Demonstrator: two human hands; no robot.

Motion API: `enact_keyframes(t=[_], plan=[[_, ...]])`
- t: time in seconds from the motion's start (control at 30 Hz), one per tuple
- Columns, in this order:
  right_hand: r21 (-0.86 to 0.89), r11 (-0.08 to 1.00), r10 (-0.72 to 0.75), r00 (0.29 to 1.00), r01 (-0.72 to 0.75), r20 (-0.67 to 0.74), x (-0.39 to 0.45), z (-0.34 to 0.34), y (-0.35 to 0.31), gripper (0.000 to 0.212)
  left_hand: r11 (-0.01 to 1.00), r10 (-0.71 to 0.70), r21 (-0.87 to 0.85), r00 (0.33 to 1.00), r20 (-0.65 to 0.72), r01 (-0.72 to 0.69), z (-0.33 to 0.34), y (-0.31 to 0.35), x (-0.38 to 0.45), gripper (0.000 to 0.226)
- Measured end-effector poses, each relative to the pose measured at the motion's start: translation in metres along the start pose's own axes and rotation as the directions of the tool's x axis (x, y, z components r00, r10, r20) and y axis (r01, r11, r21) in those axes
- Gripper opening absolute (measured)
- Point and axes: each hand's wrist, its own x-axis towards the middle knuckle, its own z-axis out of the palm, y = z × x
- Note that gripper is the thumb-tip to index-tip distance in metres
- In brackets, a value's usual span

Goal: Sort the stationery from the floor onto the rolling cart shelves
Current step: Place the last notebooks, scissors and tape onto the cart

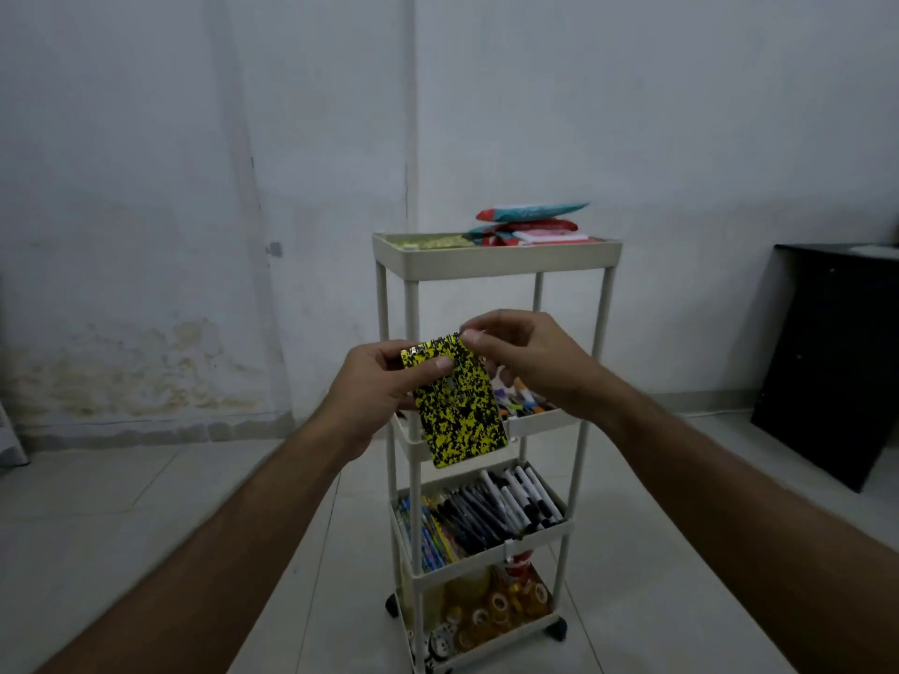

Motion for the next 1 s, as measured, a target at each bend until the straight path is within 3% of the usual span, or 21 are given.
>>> enact_keyframes(t=[0.13, 0.23, 0.4, 0.5, 0.6, 0.77, 0.9, 1.0], plan=[[-0.017, 0.995, -0.102, 0.995, 0.102, 0.005, 0.016, -0.012, -0.046, 0.023, 0.993, 0.114, -0.028, 0.993, -0.007, -0.114, 0.004, 0.041, 0.012, 0.035], [0.019, 0.991, -0.131, 0.986, 0.134, -0.107, 0.042, -0.026, -0.083, 0.016, 0.981, 0.180, -0.074, 0.983, -0.025, -0.181, 0.001, 0.080, 0.031, 0.042], [0.143, 0.989, 0.019, 0.929, 0.037, -0.370, 0.106, -0.053, -0.127, 0.013, 0.993, 0.117, 0.016, 0.993, -0.001, -0.117, -0.026, 0.135, 0.083, 0.033], [-0.073, 0.990, 0.095, 0.943, -0.124, -0.319, 0.144, -0.073, -0.134, 0.019, 0.991, 0.057, 0.119, 0.998, -0.027, -0.054, -0.043, 0.154, 0.122, 0.043], [-0.415, 0.882, 0.153, 0.970, -0.221, -0.190, 0.169, -0.095, -0.139, 0.019, 0.961, -0.023, 0.274, 1.000, 0.010, 0.019, -0.053, 0.164, 0.159, 0.036], [-0.743, 0.626, 0.362, 0.932, -0.239, 0.004, 0.193, -0.107, -0.129, 0.034, 0.792, -0.172, 0.610, 0.968, 0.180, 0.028, -0.053, 0.157, 0.193, 0.027], [-0.753, 0.606, 0.449, 0.892, -0.258, 0.056, 0.196, -0.096, -0.104, 0.037, 0.559, -0.238, 0.824, 0.935, 0.263, -0.090, -0.047, 0.147, 0.200, 0.030], [-0.802, 0.558, 0.439, 0.896, -0.212, 0.069, 0.194, -0.086, -0.093, 0.042, 0.415, -0.224, 0.890, 0.927, 0.300, -0.188, -0.048, 0.139, 0.199, 0.026]])
